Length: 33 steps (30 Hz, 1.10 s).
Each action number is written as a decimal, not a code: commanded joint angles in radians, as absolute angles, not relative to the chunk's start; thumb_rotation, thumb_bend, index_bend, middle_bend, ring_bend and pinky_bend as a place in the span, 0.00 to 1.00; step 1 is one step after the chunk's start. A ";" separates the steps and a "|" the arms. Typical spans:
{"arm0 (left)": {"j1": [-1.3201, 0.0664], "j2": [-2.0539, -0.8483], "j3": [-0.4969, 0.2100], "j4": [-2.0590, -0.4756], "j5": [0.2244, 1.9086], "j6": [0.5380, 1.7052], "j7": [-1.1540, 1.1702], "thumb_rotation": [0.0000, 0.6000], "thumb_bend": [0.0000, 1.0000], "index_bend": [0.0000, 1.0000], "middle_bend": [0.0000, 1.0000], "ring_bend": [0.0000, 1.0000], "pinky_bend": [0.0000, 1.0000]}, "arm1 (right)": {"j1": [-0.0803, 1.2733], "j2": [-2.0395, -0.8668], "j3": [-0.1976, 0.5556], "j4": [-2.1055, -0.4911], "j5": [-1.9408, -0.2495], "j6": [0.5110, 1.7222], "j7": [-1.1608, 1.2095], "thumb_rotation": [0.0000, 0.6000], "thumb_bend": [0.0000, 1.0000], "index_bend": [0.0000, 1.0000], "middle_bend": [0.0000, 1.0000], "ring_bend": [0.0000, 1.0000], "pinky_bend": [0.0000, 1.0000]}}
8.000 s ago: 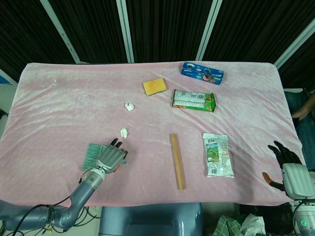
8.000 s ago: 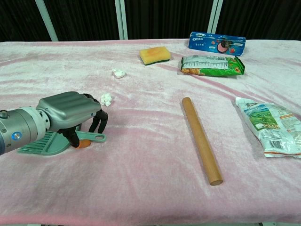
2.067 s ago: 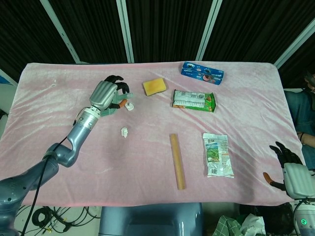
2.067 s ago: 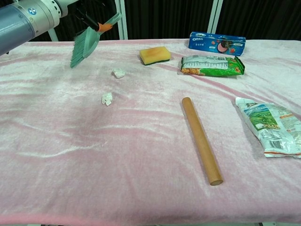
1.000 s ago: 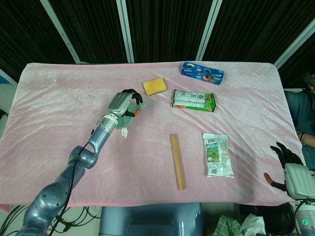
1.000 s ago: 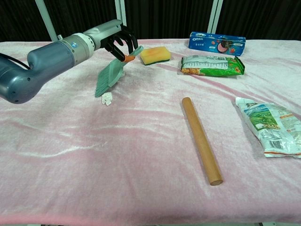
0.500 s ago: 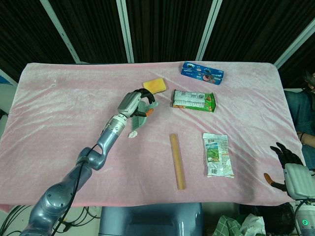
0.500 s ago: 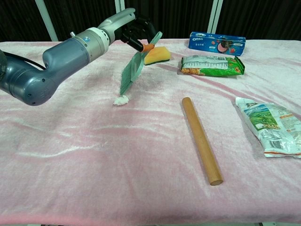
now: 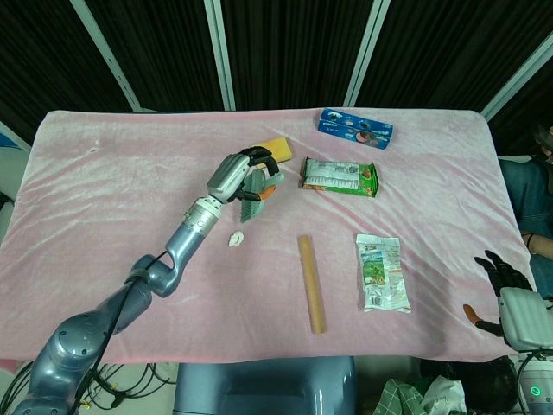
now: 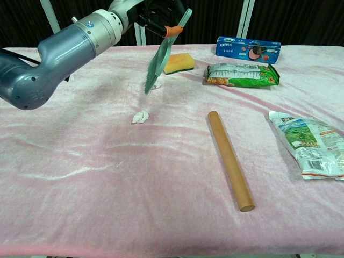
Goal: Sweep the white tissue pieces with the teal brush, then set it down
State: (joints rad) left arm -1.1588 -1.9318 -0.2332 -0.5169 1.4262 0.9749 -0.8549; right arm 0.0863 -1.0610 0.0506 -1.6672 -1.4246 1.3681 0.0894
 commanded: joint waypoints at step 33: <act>-1.008 -1.846 -0.155 -0.808 1.483 1.018 -0.697 1.00 0.38 0.62 0.61 0.22 0.25 | 0.088 -1.059 0.049 -1.670 -1.427 1.364 0.090 1.00 0.19 0.16 0.07 0.13 0.17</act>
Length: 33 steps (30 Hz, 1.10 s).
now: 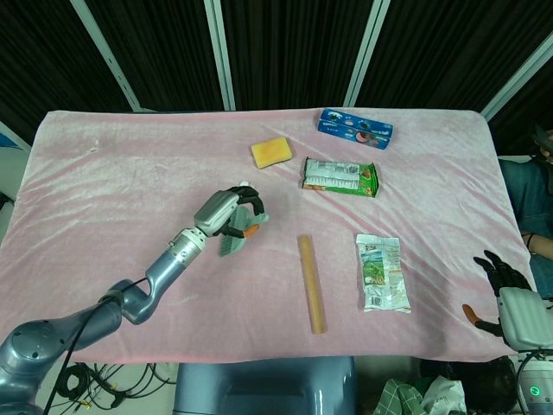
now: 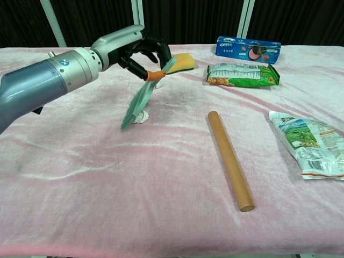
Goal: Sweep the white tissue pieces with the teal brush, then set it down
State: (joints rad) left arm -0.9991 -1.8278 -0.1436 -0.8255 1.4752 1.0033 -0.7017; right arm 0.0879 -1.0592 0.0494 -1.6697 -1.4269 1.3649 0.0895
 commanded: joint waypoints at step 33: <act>-1.132 -1.995 -0.306 -0.347 1.351 0.885 -0.738 1.00 0.38 0.62 0.61 0.22 0.28 | 0.084 -1.054 0.051 -1.683 -1.409 1.360 0.099 1.00 0.20 0.16 0.07 0.13 0.17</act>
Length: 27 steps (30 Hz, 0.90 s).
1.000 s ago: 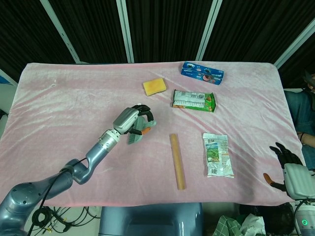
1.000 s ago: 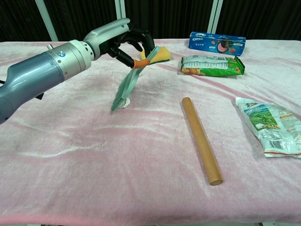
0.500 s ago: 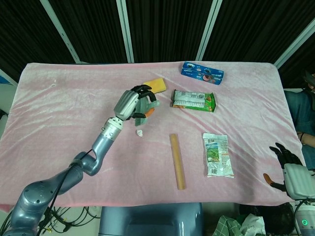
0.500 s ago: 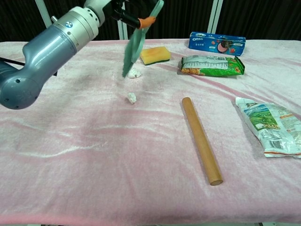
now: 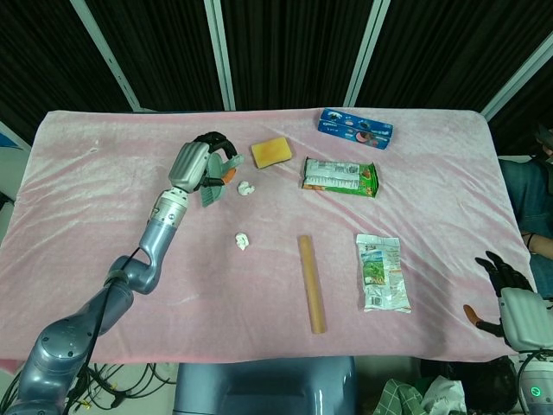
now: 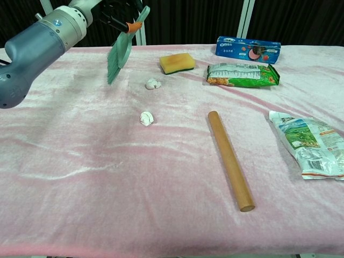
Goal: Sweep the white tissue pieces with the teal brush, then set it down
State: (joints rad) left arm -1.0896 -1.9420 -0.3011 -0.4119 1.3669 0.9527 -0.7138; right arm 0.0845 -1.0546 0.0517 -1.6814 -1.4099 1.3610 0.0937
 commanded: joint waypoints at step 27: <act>-1.304 -2.219 -0.342 -0.202 1.297 0.808 -0.938 1.00 0.38 0.63 0.61 0.23 0.33 | 0.075 -1.047 0.050 -1.681 -1.415 1.369 0.125 1.00 0.19 0.16 0.07 0.13 0.17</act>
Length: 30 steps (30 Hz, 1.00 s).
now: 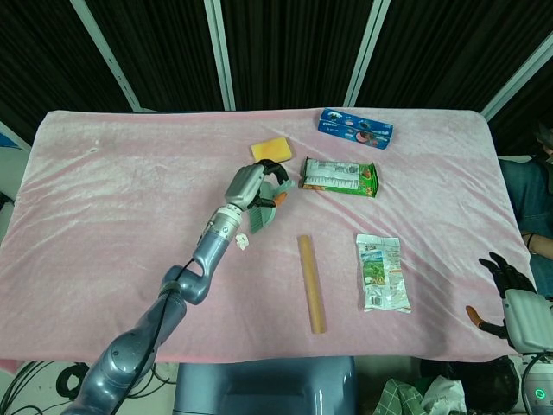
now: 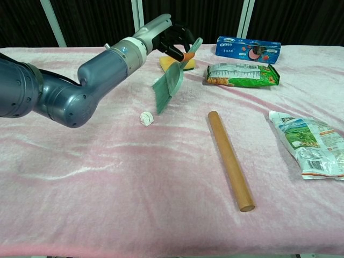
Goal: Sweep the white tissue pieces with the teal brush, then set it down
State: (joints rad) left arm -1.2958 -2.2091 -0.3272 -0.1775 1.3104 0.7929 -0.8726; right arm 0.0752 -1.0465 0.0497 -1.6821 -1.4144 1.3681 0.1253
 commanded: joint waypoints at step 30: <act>-1.083 -1.919 -0.130 -0.555 1.454 0.985 -0.928 1.00 0.38 0.65 0.62 0.24 0.33 | 0.078 -1.052 0.051 -1.680 -1.413 1.365 0.105 1.00 0.20 0.17 0.07 0.13 0.17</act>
